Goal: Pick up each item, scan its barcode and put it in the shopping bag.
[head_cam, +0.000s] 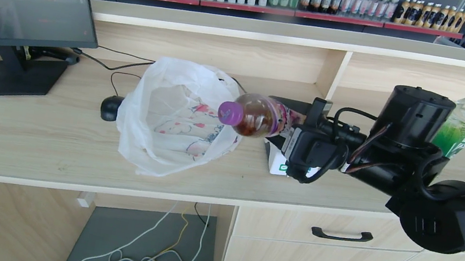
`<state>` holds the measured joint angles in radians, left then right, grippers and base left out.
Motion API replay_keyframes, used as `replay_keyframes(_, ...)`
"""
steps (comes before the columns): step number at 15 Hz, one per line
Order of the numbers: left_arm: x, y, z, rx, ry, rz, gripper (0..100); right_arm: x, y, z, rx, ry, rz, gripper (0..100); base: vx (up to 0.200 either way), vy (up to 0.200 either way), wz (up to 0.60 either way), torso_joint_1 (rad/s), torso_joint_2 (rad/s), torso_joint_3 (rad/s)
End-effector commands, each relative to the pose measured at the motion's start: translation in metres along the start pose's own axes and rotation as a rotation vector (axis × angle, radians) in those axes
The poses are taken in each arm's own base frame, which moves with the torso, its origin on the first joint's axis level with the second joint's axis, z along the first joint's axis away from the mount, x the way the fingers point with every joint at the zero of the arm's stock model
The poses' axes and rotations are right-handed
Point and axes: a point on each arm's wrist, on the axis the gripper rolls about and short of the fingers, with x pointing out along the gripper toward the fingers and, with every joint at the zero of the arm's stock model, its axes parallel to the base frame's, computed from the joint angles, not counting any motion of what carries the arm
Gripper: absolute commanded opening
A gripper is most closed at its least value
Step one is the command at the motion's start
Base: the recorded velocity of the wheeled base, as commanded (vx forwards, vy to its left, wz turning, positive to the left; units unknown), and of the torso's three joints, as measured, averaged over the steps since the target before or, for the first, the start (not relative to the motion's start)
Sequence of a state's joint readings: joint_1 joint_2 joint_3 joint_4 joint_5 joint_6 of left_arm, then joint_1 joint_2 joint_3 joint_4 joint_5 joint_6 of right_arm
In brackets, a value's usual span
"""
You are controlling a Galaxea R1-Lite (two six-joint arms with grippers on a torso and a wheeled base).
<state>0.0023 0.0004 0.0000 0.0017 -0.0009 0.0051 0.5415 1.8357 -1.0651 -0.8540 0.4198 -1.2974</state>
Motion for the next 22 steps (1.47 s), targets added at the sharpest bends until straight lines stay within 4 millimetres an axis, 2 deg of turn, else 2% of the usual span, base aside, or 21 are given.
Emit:
replay_keyframes(1,0.000,0.000,0.000,-0.001,-0.001,0.000,100,0.001,-0.004,0.014,0.023,-0.038,-0.013,0,0.000,0.000,0.00,0.000,0.00,0.000)
replay_keyframes(3,0.000,0.000,0.000,-0.001,-0.001,0.002,100,0.002,-0.008,0.025,0.084,-0.075,-0.039,0,0.000,0.000,0.00,0.000,0.00,0.000)
replay_keyframes(5,0.000,0.000,0.000,-0.001,-0.001,0.000,100,0.002,-0.011,0.029,0.120,-0.094,-0.069,0,0.000,0.000,0.00,0.000,0.00,0.000)
replay_keyframes(9,0.000,0.000,0.000,0.001,-0.001,0.000,100,-0.010,-0.003,0.037,0.383,-0.088,-0.290,0,0.000,0.000,0.00,0.000,0.00,0.000)
replay_keyframes(11,0.000,0.000,0.000,-0.001,-0.001,0.000,100,-0.013,0.003,0.050,0.603,-0.045,-0.418,0,0.000,0.000,0.00,0.000,0.00,0.000)
replay_keyframes(13,0.000,0.000,0.000,0.001,-0.001,0.000,100,-0.014,0.001,0.058,0.754,-0.018,-0.526,0,0.000,0.000,0.00,0.000,0.00,0.000)
replay_keyframes(16,0.000,0.000,0.000,0.001,-0.001,0.000,100,-0.016,-0.001,0.059,0.852,-0.062,-0.567,0,0.000,0.000,0.00,0.000,0.00,0.000)
replay_keyframes(19,0.000,0.000,0.000,0.001,-0.001,0.000,100,-0.020,0.010,0.056,0.995,-0.070,-0.544,0,0.000,0.000,0.00,0.000,0.00,0.000)
replay_keyframes(21,0.000,0.000,0.000,0.001,-0.001,0.000,100,-0.025,0.003,0.042,1.020,-0.035,-0.612,0,0.000,0.000,0.00,0.000,0.00,0.000)
replay_keyframes(22,0.000,0.000,0.000,0.001,-0.001,0.000,100,-0.033,-0.005,0.023,1.038,0.003,-0.708,0,0.000,0.000,0.00,0.000,0.00,0.000)
